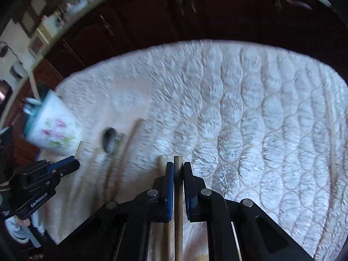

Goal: Organize utensils
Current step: 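Grasp a wooden chopstick with the right tool, then carry both chopsticks to the teal-rimmed cup and release them inside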

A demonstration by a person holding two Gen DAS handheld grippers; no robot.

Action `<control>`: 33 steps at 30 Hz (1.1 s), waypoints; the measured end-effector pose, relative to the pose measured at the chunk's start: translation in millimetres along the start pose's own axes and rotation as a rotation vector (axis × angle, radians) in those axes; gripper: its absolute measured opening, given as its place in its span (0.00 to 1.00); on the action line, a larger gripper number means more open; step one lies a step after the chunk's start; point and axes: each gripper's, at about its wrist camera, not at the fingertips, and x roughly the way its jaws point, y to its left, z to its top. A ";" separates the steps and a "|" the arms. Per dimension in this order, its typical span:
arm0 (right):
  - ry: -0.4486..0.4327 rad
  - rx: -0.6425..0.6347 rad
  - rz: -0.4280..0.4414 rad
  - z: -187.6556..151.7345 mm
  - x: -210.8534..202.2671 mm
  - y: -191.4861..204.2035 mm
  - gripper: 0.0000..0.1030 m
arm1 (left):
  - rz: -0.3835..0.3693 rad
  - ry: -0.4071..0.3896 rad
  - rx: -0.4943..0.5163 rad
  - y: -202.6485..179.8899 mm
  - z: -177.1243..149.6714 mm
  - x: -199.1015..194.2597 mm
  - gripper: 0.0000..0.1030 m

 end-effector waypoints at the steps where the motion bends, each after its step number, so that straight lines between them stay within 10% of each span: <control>1: -0.027 -0.006 0.013 0.7 -13.0 3.4 0.07 | -0.009 -0.025 0.004 2.0 2.0 -14.8 0.04; 14: -0.297 -0.106 0.139 4.9 -153.0 50.7 0.07 | -0.013 -0.217 -0.017 25.4 -2.0 -132.6 0.04; 33: -0.344 -0.182 0.237 35.8 -163.6 125.1 0.07 | -0.012 -0.304 -0.052 43.7 1.9 -191.9 0.04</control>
